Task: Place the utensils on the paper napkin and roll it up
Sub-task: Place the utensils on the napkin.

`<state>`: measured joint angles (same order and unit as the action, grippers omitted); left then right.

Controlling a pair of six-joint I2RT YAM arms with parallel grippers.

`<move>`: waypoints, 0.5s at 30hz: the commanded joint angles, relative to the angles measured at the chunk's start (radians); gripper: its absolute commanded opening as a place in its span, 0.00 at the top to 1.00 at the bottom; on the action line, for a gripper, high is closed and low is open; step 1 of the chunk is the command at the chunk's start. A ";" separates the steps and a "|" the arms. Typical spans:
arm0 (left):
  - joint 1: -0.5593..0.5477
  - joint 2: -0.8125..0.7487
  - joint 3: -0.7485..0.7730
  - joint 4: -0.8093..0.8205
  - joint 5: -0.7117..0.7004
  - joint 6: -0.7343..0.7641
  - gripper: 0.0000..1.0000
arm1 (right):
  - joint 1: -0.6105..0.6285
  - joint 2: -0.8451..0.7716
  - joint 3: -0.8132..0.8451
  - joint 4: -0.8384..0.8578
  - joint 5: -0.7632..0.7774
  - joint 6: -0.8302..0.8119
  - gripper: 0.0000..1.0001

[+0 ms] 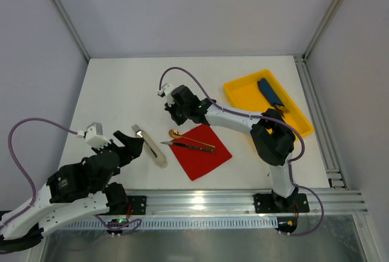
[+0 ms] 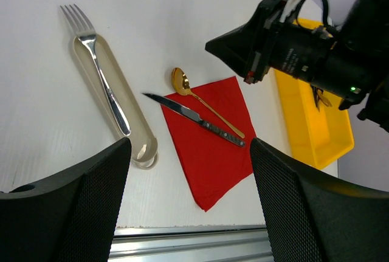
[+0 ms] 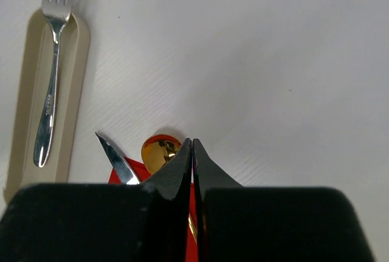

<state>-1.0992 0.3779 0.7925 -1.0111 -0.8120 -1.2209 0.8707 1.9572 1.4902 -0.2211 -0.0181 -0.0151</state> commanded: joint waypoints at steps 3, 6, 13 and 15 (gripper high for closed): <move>-0.001 0.041 0.025 0.014 -0.061 0.012 0.20 | -0.027 0.086 0.032 -0.046 -0.105 0.059 0.96; 0.001 0.059 0.028 0.052 -0.067 0.041 0.19 | -0.044 0.106 0.030 -0.029 -0.117 0.082 0.96; -0.001 0.095 0.013 0.101 -0.049 0.061 0.19 | -0.049 0.138 0.027 -0.032 -0.109 0.076 0.96; -0.001 0.093 0.004 0.101 -0.052 0.055 0.18 | -0.052 0.149 0.038 -0.035 -0.115 0.075 0.96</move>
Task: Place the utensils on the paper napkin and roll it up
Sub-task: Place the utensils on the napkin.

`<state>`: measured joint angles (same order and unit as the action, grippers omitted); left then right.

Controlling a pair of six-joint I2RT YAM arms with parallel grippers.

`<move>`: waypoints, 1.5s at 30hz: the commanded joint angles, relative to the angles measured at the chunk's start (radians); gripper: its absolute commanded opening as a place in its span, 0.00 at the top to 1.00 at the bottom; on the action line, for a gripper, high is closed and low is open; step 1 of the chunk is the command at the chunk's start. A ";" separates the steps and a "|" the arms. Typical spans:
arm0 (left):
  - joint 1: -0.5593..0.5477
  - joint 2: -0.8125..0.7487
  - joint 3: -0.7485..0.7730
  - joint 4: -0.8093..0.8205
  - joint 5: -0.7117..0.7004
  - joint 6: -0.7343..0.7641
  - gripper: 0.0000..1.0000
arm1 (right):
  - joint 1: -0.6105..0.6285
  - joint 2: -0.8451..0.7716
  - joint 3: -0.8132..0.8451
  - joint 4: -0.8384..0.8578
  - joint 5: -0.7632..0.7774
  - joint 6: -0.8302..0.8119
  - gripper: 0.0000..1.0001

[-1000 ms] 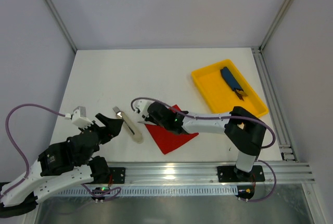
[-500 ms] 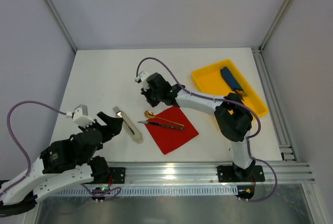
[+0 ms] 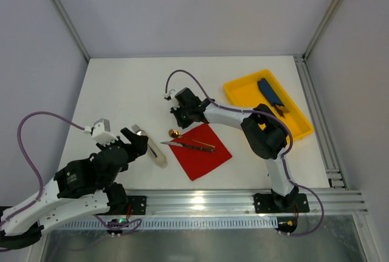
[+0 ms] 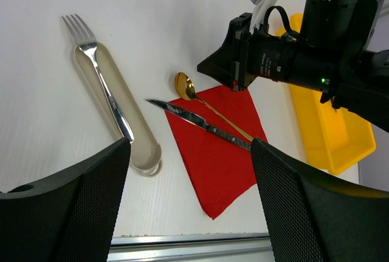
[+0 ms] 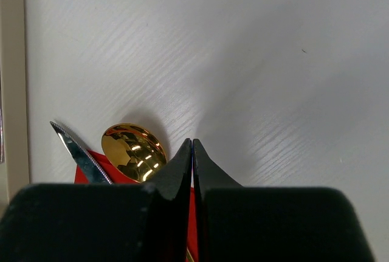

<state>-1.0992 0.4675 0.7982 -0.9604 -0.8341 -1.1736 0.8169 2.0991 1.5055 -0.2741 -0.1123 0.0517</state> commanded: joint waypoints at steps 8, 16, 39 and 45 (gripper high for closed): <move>0.001 -0.020 0.001 0.041 -0.046 0.008 0.18 | 0.002 0.035 0.013 0.013 -0.053 0.020 0.96; -0.001 -0.035 -0.001 0.031 -0.043 0.006 0.18 | 0.002 0.052 0.015 0.001 -0.081 0.030 0.96; -0.001 -0.032 0.010 0.032 -0.034 0.000 0.18 | 0.013 -0.028 -0.050 0.039 -0.181 0.065 0.96; 0.001 -0.018 0.010 0.037 -0.030 0.000 0.18 | 0.013 -0.056 -0.062 0.044 -0.149 0.060 0.96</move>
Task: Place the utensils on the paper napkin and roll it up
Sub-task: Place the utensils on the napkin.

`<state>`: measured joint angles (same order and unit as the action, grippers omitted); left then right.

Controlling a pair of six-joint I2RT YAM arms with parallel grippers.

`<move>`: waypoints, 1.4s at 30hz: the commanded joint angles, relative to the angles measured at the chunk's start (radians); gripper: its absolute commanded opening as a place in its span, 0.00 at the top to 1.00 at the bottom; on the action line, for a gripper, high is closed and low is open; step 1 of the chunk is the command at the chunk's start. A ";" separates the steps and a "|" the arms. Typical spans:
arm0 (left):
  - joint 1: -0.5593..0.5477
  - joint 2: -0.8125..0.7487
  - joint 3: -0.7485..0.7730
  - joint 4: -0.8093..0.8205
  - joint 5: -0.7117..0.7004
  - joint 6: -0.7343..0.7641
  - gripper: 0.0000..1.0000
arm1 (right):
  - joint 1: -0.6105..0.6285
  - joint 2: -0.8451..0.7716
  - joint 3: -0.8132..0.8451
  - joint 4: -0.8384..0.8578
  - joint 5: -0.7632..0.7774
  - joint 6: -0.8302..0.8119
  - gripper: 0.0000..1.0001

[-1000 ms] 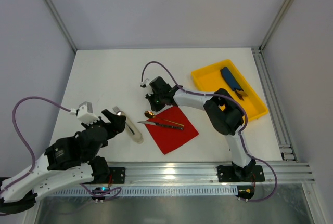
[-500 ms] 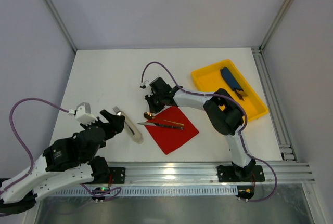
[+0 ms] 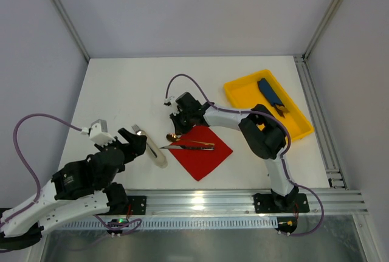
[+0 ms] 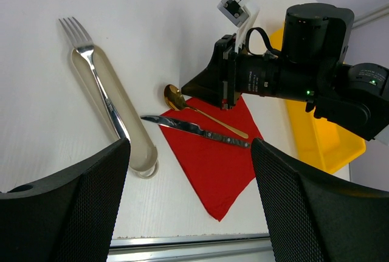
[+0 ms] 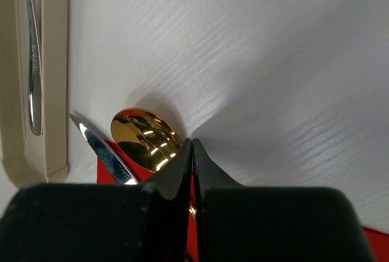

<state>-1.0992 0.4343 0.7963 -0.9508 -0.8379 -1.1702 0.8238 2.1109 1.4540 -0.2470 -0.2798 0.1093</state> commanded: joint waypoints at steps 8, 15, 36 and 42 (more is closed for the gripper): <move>-0.001 0.007 0.007 0.020 -0.020 -0.006 0.18 | 0.015 -0.120 -0.001 -0.008 0.044 -0.057 0.80; -0.001 -0.014 0.011 0.007 -0.020 -0.009 0.18 | 0.017 -0.137 0.028 -0.064 -0.100 -0.198 0.45; -0.001 -0.005 0.027 -0.006 -0.020 -0.006 0.18 | 0.034 0.055 0.194 -0.202 -0.153 -0.356 0.20; -0.001 -0.002 0.024 0.000 -0.017 -0.006 0.18 | 0.047 0.067 0.195 -0.213 -0.127 -0.353 0.27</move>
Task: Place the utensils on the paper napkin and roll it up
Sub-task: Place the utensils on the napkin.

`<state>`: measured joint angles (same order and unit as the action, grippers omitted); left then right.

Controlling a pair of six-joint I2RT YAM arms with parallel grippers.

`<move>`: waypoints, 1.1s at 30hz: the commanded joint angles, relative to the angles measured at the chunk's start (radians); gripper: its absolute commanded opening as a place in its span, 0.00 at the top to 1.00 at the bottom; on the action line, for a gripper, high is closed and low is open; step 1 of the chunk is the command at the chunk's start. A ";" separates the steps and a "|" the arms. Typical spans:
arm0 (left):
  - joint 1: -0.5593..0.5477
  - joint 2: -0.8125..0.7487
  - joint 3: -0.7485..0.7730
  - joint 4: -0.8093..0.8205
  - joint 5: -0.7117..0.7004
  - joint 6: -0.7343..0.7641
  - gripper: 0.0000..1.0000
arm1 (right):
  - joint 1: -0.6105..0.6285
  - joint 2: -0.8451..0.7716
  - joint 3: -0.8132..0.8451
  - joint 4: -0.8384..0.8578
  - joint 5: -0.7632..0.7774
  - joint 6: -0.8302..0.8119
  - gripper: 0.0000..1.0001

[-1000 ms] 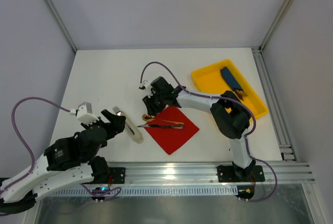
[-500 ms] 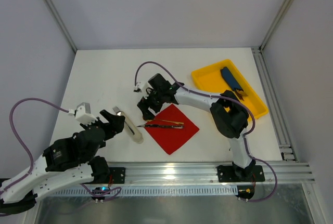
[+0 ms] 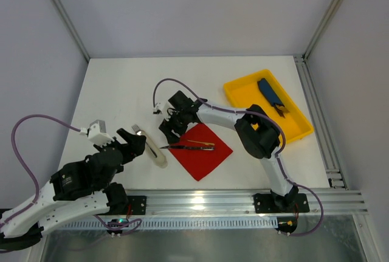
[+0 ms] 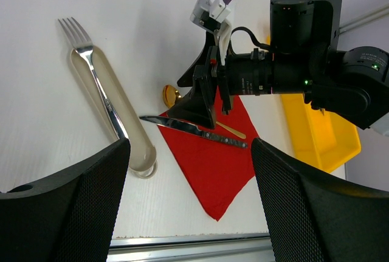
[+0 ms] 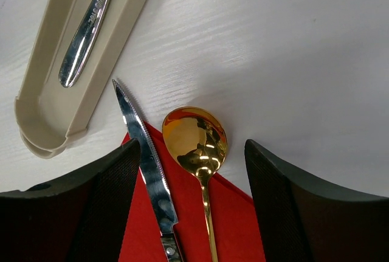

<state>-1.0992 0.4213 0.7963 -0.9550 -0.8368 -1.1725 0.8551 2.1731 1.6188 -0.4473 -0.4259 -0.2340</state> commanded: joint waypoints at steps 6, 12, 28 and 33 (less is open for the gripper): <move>-0.001 0.008 0.024 0.004 -0.016 -0.004 0.18 | 0.047 0.011 0.023 -0.022 0.078 -0.011 0.29; 0.001 -0.007 0.021 -0.002 -0.013 -0.007 0.18 | 0.052 0.010 0.020 -0.024 0.124 0.004 0.39; 0.001 -0.010 0.018 -0.007 -0.015 -0.012 0.18 | 0.053 -0.021 0.001 0.018 0.128 0.025 0.56; -0.001 -0.009 0.015 -0.007 -0.013 -0.013 0.18 | 0.053 -0.039 -0.011 0.022 0.119 0.030 0.57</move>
<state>-1.0992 0.4152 0.7963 -0.9588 -0.8333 -1.1744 0.9058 2.1731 1.6188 -0.4427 -0.3054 -0.2115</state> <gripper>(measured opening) 0.819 0.477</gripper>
